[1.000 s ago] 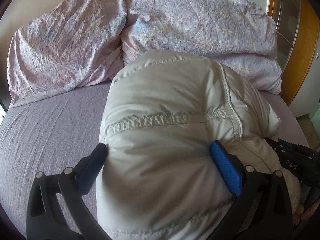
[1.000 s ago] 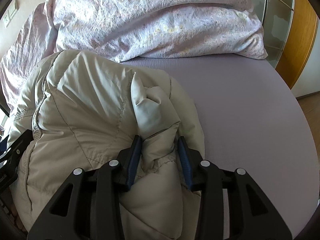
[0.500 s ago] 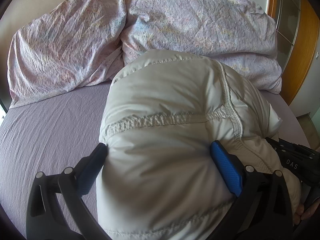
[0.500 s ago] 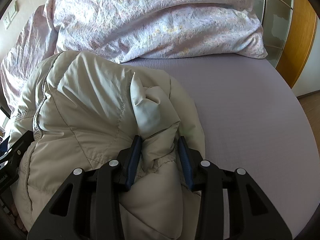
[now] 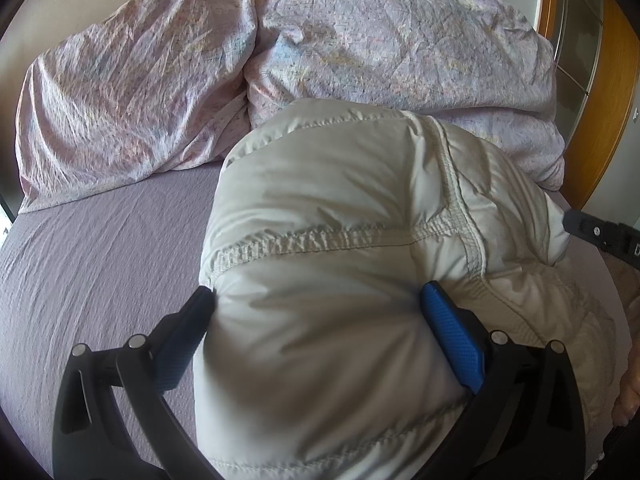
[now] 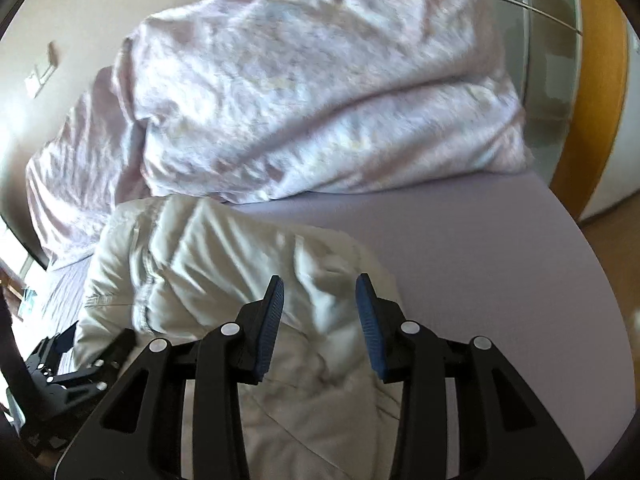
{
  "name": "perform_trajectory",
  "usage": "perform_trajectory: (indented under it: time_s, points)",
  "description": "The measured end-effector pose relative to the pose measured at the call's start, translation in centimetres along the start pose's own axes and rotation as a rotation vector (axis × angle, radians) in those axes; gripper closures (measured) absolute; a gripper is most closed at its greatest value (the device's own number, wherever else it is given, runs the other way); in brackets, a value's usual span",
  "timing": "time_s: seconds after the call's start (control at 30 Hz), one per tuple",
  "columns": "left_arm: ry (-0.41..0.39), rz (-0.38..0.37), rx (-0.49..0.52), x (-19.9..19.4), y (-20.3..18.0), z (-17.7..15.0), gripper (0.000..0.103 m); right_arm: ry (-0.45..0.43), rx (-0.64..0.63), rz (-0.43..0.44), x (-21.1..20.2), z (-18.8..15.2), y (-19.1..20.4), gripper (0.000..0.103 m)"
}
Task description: Fold large clothes
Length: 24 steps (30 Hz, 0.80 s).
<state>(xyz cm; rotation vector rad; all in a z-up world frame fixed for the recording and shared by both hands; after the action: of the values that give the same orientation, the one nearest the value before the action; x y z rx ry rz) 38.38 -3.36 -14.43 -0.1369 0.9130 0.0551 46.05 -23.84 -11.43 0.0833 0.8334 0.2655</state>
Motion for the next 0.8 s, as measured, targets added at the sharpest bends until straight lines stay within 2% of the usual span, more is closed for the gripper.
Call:
perform_trajectory:
  time_s: [0.1,0.17,0.5,0.6,0.67,0.8]
  points:
    - [0.000,-0.003,-0.002,0.0,0.0,0.0,0.002,0.052,-0.042,-0.021,1.6,-0.4,0.7,0.063]
    - [-0.002,-0.004,-0.003,-0.1,-0.1,0.0,0.002,0.152,-0.070,-0.056,3.8,-2.2,0.7,0.063]
    - [-0.004,0.002,0.024,0.0,-0.3,0.0,0.002,0.178,-0.093,-0.065,5.1,-3.1,0.7,0.063]
    - [-0.001,0.001,0.036,-0.6,-0.2,0.2,0.002,0.180,-0.067,-0.067,3.4,-2.5,0.4,0.063]
    - [-0.009,0.006,0.038,-1.3,-0.1,0.2,0.002,0.154,-0.023,-0.026,1.6,-2.4,0.5,0.063]
    - [-0.009,-0.011,0.039,-2.2,0.1,-0.1,0.002,0.137,-0.030,-0.012,-1.0,-3.8,0.6,0.063]
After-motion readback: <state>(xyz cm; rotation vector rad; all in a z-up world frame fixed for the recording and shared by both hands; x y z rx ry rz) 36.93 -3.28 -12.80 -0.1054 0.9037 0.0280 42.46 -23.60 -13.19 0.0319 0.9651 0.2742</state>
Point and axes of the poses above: each gripper's, at about its wrist camera, not at the fingertips, and x roughly the way its jaws point, y to its left, z to its top, the point moved 9 cm from there along x, roughly the way its jaws point, and after that the axes turned 2 degrees about y, right-handed, at the moved point
